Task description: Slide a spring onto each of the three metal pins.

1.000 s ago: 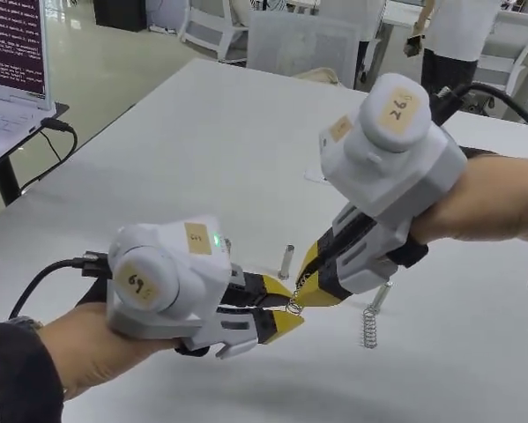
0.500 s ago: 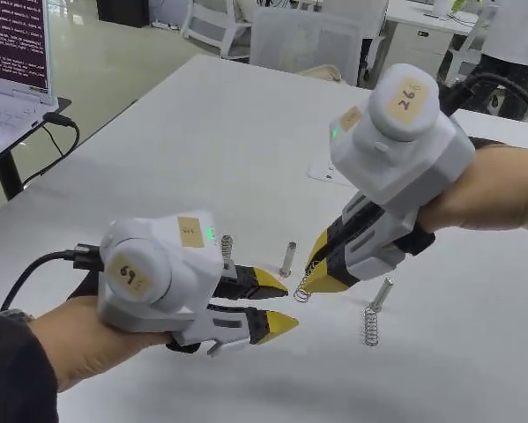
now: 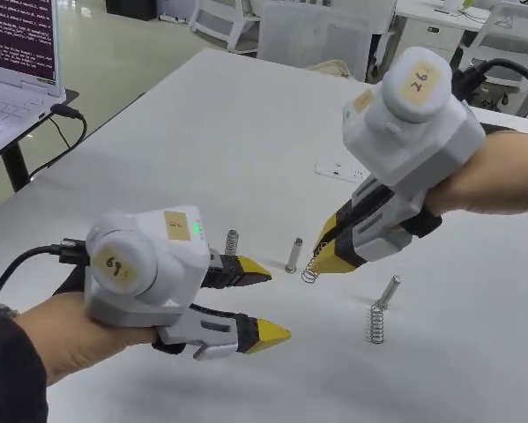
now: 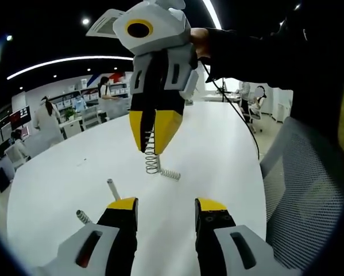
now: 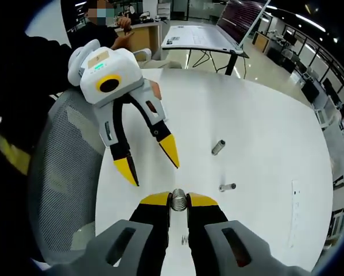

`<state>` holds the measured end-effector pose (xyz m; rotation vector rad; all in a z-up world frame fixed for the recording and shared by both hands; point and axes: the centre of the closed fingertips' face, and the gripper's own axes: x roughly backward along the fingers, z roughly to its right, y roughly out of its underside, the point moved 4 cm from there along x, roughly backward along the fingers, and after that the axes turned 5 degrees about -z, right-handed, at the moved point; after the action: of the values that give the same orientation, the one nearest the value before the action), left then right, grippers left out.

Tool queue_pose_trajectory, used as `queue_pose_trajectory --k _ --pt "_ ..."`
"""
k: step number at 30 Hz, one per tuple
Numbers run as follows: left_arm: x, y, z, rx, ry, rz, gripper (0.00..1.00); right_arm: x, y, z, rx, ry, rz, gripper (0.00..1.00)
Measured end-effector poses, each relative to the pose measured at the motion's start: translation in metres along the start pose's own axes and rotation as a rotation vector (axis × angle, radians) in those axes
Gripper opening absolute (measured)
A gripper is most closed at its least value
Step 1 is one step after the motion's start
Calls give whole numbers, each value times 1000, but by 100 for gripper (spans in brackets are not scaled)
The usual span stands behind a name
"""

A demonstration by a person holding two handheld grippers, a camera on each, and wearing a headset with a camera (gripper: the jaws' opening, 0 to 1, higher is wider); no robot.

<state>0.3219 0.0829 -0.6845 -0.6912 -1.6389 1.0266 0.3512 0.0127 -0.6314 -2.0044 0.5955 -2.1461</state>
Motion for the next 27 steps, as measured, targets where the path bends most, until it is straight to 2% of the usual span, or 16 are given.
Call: queue_pose_trajectory --k 4,10,20,27 --pt "4 4 -2 27 -5 0 44 0 0 3 -4 8 4 8" --pt "13 12 -4 52 -21 -4 49 -1 0 10 -10 20 2 8" --pt "27 20 -2 64 -52 -3 58 -3 1 19 -10 41 -13 8" --pt "38 30 2 64 -65 -31 65 -5 4 27 -22 52 -24 8"
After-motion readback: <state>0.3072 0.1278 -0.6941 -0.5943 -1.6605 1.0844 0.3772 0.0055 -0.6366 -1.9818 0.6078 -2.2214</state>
